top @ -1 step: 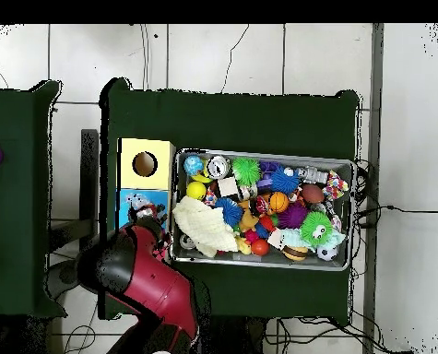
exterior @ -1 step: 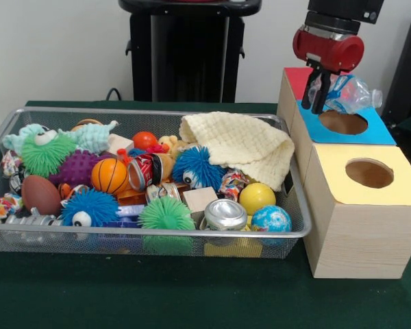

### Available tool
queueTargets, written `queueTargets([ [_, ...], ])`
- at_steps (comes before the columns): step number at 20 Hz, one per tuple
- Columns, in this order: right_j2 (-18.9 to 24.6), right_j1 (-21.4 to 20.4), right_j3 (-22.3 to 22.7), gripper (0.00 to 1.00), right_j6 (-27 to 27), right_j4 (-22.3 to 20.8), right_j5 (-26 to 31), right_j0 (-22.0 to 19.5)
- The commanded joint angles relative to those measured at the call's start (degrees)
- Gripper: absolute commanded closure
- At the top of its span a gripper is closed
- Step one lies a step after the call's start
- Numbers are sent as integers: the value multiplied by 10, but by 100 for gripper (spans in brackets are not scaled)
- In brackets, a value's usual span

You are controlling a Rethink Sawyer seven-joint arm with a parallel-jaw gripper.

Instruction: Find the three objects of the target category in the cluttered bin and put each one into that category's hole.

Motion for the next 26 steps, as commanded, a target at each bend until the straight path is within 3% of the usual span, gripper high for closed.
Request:
queueTargets([
  [1, 71, 23, -10, 100, 145, 25, -34, -21],
  [14, 86, 36, -8, 100, 151, 26, -68, -21],
  [26, 158, 31, 32, 100, 158, -26, -149, -76],
])
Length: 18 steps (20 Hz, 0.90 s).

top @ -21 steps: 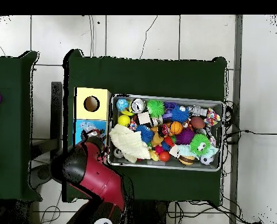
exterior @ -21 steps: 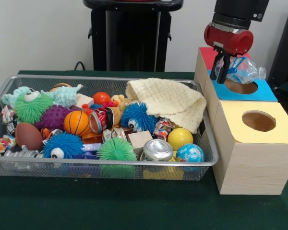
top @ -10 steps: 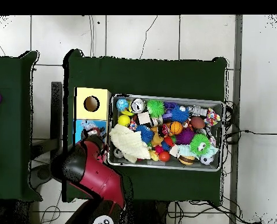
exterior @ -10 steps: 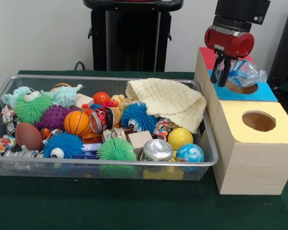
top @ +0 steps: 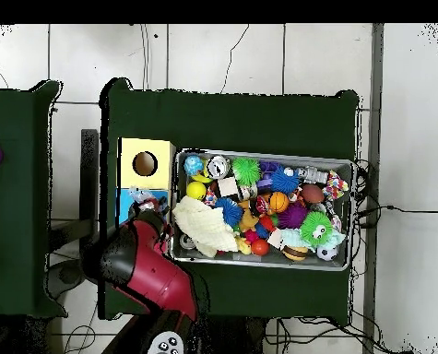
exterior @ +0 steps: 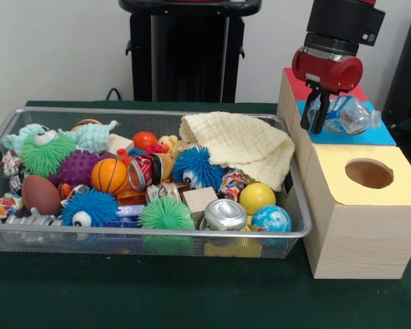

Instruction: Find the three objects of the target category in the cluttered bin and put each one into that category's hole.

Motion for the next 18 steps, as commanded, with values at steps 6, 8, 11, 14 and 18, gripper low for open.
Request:
queueTargets([
  [6, 136, 12, 52, 100, 167, -66, -98, -79],
  [8, 145, 7, 62, 100, 172, -78, -107, -91],
  [11, 159, 1, 74, 100, 176, -94, -115, -107],
  [14, 166, -3, 84, 100, 181, -102, -121, -112],
  [18, 168, -2, 90, 100, 182, -100, -130, -107],
])
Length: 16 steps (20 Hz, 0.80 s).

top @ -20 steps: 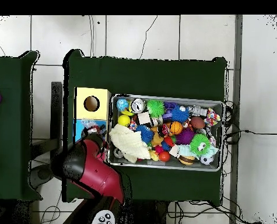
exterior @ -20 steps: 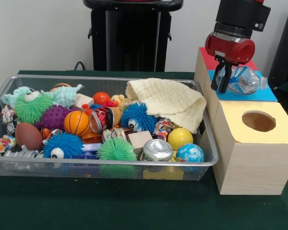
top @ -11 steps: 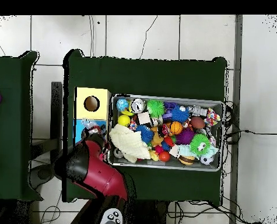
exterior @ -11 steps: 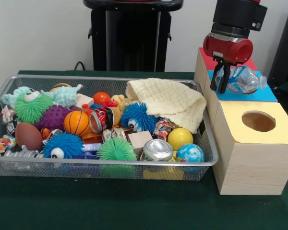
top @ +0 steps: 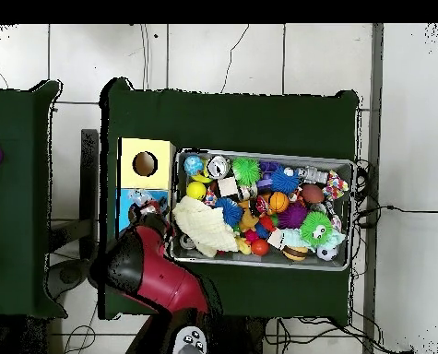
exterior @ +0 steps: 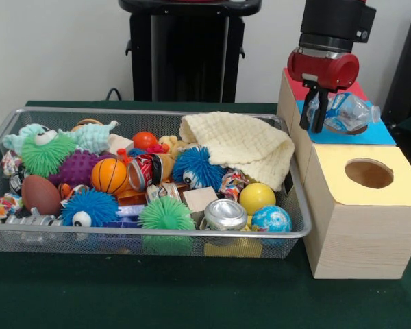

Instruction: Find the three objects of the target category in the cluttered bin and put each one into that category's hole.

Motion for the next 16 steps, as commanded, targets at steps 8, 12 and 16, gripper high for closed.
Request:
queueTargets([
  [8, 77, 63, 34, 100, 181, -4, -82, -7],
  [12, 74, 73, 31, 100, 176, 5, -90, 1],
  [16, 75, 82, 28, 100, 178, 3, -104, 4],
])
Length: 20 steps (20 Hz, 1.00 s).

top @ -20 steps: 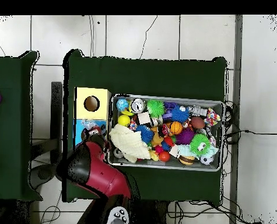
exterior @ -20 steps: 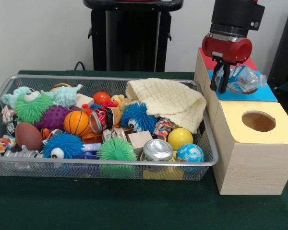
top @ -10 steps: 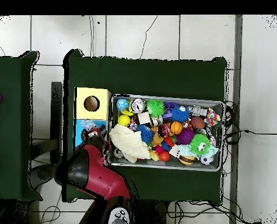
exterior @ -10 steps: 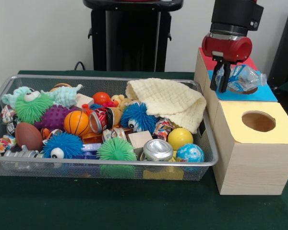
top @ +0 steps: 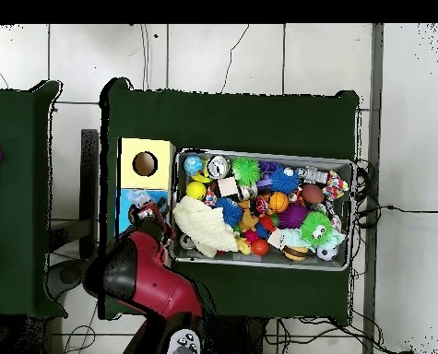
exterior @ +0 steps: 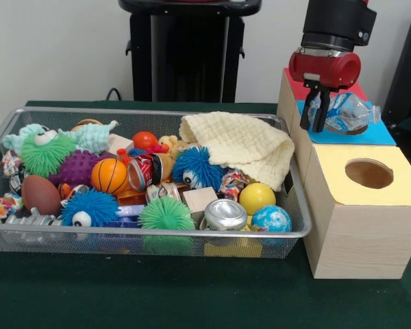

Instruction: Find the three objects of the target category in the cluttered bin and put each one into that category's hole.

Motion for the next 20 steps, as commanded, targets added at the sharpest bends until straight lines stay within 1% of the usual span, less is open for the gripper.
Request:
queueTargets([
  [1, 65, 81, 9, 100, 177, 3, -38, -3],
  [9, 62, 77, 14, 100, 170, 17, -43, 9],
  [13, 65, 69, 24, 100, 176, 13, -50, 13],
  [15, 60, 67, 25, 100, 172, 23, -47, 21],
  [19, 59, 66, 27, 100, 177, 28, -49, 24],
  [20, 59, 66, 27, 0, 180, 30, -50, 24],
])
